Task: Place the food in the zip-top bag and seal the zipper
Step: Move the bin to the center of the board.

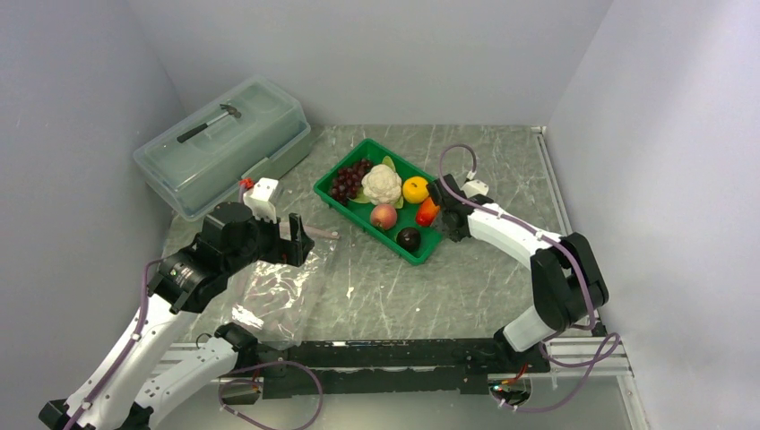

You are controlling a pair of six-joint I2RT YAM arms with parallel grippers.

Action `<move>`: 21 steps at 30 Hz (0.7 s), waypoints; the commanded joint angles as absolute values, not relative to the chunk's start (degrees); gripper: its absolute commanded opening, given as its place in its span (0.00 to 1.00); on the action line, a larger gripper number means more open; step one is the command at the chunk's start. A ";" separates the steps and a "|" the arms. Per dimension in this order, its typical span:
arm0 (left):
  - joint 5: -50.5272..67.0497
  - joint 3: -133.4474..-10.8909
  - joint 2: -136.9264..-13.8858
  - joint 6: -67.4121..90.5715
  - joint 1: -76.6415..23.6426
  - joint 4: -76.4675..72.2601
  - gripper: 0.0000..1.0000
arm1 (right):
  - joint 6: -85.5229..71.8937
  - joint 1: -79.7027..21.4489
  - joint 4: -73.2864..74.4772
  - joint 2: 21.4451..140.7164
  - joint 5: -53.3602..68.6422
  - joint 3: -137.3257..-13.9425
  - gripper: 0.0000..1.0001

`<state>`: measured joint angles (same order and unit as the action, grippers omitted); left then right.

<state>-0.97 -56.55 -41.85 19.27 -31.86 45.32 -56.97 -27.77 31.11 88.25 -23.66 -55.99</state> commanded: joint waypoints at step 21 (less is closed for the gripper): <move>-0.97 -56.78 -41.14 19.60 -32.08 44.56 0.99 | -73.46 -27.47 32.11 78.07 -26.72 -49.60 0.00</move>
